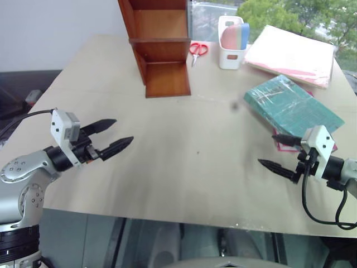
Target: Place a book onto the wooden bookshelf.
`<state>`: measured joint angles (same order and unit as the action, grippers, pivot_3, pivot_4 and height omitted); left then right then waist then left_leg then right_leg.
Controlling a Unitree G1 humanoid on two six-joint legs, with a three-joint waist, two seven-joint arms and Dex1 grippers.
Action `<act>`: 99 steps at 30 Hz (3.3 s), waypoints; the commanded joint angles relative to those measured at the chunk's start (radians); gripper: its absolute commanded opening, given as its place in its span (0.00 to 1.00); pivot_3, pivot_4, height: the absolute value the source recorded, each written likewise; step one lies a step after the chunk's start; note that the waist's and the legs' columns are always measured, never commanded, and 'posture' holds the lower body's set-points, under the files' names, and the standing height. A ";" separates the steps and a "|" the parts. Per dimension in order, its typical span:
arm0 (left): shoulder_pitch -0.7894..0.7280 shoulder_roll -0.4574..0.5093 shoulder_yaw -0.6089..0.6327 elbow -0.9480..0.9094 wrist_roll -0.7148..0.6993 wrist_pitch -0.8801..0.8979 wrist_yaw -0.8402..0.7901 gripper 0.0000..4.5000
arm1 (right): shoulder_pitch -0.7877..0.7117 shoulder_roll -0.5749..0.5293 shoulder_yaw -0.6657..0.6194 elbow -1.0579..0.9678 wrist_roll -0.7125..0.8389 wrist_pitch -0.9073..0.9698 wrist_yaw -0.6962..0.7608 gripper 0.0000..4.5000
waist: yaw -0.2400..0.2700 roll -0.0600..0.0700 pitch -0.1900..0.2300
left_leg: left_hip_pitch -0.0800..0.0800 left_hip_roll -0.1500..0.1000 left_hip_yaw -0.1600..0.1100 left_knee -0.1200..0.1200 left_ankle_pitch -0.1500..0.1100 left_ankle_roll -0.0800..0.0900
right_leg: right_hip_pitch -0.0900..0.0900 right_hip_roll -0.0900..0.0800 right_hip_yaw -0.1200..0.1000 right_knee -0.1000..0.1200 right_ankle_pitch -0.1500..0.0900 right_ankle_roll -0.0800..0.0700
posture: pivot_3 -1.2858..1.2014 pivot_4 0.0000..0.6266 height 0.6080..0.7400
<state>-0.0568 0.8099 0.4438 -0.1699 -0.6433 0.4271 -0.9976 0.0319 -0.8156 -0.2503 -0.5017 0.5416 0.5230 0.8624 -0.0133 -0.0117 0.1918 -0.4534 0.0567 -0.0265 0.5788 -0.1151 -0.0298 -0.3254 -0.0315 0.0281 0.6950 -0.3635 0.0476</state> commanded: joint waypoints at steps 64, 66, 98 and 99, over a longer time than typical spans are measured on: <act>-0.097 -0.058 -0.200 -0.361 -0.138 0.058 0.073 1.00 | -1.223 -0.035 0.170 1.690 -0.545 0.073 -0.232 0.02 | -0.004 0.003 0.002 | -0.001 0.000 0.013 0.000 -0.001 0.002 | -0.008 0.001 0.014 0.001 0.000 0.000 | 0.52 0.24 1.00; -0.101 -0.059 -0.201 -0.357 -0.135 0.057 0.072 1.00 | -1.218 -0.042 0.166 1.682 -0.545 0.072 -0.236 0.02 | -0.004 0.003 0.002 | -0.001 0.000 0.013 0.000 -0.001 0.002 | -0.008 0.001 0.014 0.001 0.000 0.000 | 0.52 0.24 1.00; -0.071 0.014 -0.102 -0.337 -0.295 0.070 -0.122 1.00 | -1.191 0.076 0.043 1.805 -0.494 0.025 -0.341 0.02 | -0.030 0.003 0.002 | 0.000 0.001 0.016 0.000 -0.001 0.002 | -0.008 0.001 0.016 0.002 0.000 0.000 | 0.52 0.24 1.00; -0.073 0.014 -0.102 -0.335 -0.297 0.071 -0.125 1.00 | -1.192 0.081 0.043 1.804 -0.493 0.028 -0.338 0.02 | -0.030 0.003 0.002 | 0.000 0.001 0.016 0.000 -0.001 0.002 | -0.008 0.001 0.016 0.002 0.000 0.000 | 0.52 0.24 1.00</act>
<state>-0.1173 0.8114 0.3128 -0.4910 -0.9149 0.5026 -1.1104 -1.1408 -0.7339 -0.2033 1.3155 0.0420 0.5433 0.5073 -0.0434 -0.0087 0.1939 -0.4531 0.0577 -0.0109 0.5789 -0.1160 -0.0280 -0.3331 -0.0306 0.0442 0.6967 -0.3631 0.0479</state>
